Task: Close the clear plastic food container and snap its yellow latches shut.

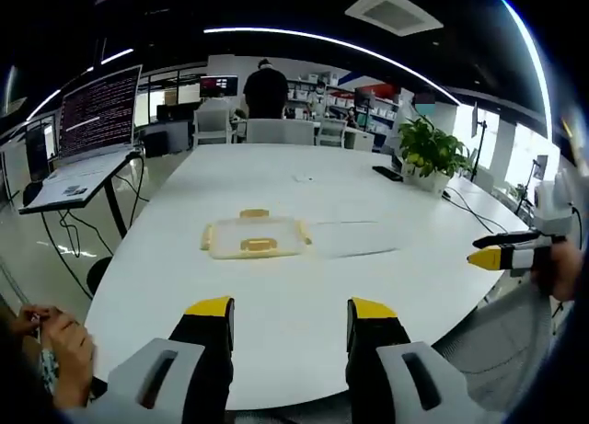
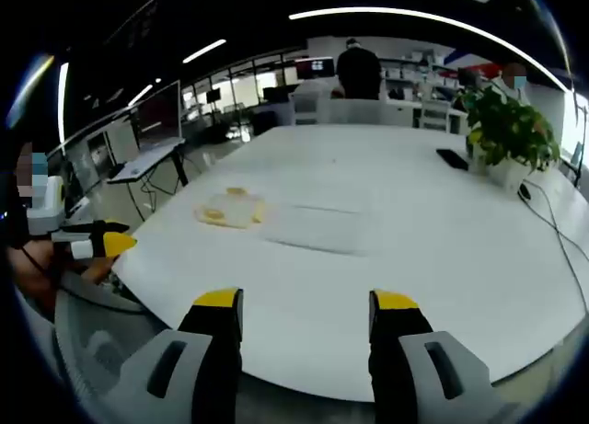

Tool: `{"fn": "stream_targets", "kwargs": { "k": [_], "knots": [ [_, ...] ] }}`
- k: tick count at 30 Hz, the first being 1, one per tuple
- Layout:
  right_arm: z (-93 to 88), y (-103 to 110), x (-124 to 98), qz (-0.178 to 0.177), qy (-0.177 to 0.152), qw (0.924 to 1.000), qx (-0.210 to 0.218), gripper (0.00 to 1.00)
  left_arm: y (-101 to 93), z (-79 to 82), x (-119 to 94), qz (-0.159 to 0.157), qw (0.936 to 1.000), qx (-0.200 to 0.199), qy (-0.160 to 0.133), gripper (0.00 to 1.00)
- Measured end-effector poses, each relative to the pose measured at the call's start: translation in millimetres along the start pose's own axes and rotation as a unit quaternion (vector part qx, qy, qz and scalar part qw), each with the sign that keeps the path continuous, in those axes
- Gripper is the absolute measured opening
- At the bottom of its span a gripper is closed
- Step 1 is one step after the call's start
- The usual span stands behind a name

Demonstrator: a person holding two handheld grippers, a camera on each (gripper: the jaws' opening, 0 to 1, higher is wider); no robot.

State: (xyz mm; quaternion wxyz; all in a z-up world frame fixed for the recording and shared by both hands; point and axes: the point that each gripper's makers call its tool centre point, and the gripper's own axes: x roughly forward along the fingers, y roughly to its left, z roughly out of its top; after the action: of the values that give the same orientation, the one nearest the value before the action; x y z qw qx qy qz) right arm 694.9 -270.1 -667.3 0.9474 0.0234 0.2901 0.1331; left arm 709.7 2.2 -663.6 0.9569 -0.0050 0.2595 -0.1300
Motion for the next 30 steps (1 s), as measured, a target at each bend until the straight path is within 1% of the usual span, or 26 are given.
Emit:
{"fn": "stream_targets", "kwargs": {
  "k": [14,30],
  "knots": [
    [-0.3,0.3,0.3,0.001,0.001,1.0,-0.001,0.52,0.6,0.0,0.3,0.0,1.0,0.0,0.0,0.43],
    [-3.0,2.5,0.6,0.004,0.009,0.9999,-0.008,0.52,1.3,1.2,-0.2,0.002,1.0,0.001,-0.005,0.43]
  ]
}}
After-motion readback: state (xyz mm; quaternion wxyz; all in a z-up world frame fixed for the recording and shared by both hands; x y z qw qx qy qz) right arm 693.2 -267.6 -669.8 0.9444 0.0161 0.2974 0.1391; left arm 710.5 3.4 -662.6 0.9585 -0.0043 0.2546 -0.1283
